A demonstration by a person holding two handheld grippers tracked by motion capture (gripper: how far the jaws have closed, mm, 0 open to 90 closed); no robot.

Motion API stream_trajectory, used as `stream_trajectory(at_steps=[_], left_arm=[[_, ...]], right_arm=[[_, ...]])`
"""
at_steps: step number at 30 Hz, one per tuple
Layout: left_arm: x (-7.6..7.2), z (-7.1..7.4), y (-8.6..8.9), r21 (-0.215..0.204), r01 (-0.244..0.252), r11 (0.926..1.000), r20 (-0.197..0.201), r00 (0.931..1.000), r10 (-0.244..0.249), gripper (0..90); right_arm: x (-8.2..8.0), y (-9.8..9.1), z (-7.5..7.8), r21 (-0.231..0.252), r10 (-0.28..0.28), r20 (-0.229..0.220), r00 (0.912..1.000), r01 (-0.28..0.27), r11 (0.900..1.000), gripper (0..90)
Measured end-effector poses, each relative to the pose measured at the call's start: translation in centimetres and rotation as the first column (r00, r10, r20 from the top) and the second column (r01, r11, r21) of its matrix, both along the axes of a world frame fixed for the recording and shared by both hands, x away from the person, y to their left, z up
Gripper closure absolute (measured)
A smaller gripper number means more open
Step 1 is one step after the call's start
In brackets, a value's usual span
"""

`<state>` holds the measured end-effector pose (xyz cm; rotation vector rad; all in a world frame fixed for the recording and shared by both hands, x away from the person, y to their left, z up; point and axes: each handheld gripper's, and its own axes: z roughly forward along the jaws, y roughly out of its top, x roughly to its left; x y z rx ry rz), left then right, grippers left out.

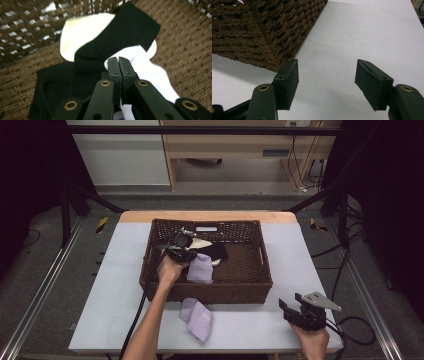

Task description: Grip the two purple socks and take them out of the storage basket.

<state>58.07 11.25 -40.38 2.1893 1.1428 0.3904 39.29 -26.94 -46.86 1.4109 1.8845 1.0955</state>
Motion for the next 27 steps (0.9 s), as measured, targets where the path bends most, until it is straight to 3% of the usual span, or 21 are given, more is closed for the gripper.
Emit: stream_trajectory(at_steps=[3,4,14,18,20,22,24,25,26,27], left_arm=[[-0.2,0.2,0.1,-0.013,-0.005,0.9999,0.028,0.9996,0.006,88.4],[-0.3,0.4,0.3,-0.032,-0.012,0.9994,0.056,0.9983,0.013,88.5],[-1.0,1.3,0.9,-0.138,0.002,0.9904,0.129,0.9915,0.016,88.6],[-1.5,2.1,1.3,-0.223,0.022,0.9747,0.181,0.9833,0.019,88.7],[-1.6,2.2,1.4,-0.234,0.019,0.9721,0.191,0.9813,0.026,88.7],[-1.6,2.5,1.7,-0.264,0.016,0.9645,0.199,0.9793,0.038,88.7],[-2.2,3.3,2.0,-0.290,0.020,0.9569,0.237,0.9700,0.052,88.7],[-2.2,3.3,2.0,-0.290,0.020,0.9569,0.237,0.9700,0.052,88.7],[-2.7,4.1,2.2,-0.303,0.027,0.9527,0.281,0.9577,0.062,88.7],[-2.7,4.1,2.2,-0.303,0.027,0.9527,0.281,0.9577,0.062,88.7]], right_arm=[[0.0,0.0,0.0,0.000,0.000,0.000,1.0000,0.000,1.0000,35.7],[0.0,0.0,0.0,0.001,0.001,0.000,1.0000,-0.001,1.0000,35.7],[0.1,0.0,0.0,-0.005,-0.001,0.003,1.0000,0.001,1.0000,35.7],[0.1,-0.1,-0.1,-0.015,-0.001,0.003,1.0000,0.001,0.9999,35.7],[0.2,-0.1,-0.1,-0.016,0.000,0.004,1.0000,0.000,0.9999,35.7],[0.2,0.0,-0.1,-0.012,-0.001,0.000,1.0000,0.001,0.9999,35.7],[0.2,-0.1,-0.1,-0.015,-0.001,0.004,1.0000,0.002,0.9999,35.8],[0.2,-0.1,-0.1,-0.015,-0.001,0.003,1.0000,0.001,0.9999,35.7],[0.2,-0.1,-0.1,-0.014,-0.003,0.002,1.0000,0.003,0.9999,35.8],[0.2,-0.1,-0.1,-0.012,-0.003,0.003,1.0000,0.003,0.9999,35.7]])
